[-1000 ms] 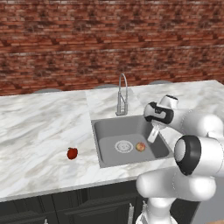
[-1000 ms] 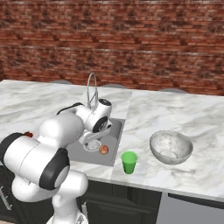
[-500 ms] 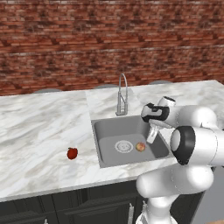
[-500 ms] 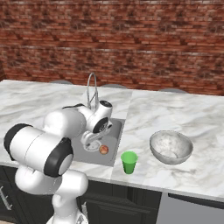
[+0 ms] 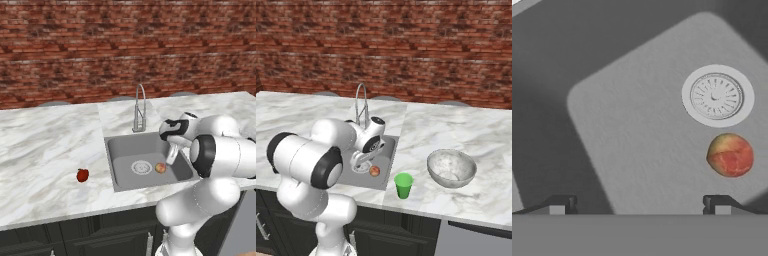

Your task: Remove the peach and bell pepper from the sink. Then move the bowl and cup from the counter to the sink for washing.

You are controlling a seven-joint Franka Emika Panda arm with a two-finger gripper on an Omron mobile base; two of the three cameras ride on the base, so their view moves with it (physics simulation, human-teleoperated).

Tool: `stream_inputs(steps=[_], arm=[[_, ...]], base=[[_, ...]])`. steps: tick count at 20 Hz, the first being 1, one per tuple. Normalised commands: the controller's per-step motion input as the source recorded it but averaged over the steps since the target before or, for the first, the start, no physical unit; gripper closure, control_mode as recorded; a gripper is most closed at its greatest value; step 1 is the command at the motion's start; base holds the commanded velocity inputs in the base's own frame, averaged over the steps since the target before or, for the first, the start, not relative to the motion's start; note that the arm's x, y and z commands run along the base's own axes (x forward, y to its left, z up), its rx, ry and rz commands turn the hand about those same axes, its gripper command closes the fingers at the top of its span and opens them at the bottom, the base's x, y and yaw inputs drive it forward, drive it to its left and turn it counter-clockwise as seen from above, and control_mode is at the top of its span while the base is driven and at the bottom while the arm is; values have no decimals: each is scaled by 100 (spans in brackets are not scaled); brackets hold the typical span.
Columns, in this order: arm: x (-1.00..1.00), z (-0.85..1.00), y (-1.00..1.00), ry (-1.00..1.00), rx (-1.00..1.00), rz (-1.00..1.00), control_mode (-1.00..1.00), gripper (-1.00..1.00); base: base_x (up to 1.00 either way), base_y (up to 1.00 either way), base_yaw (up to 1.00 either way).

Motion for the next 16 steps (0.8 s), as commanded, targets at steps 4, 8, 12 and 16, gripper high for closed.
stream_inputs(steps=[4,8,12,16], arm=[[18,-15,0,0,-1,0,-100,-100],[18,-15,0,0,-1,0,-100,-100],[13,-16,0,0,0,0,-100,-100],[10,-18,0,0,0,0,-100,-100]], base=[[0,0,0],[0,0,0],[0,0,0],[0,0,0]])
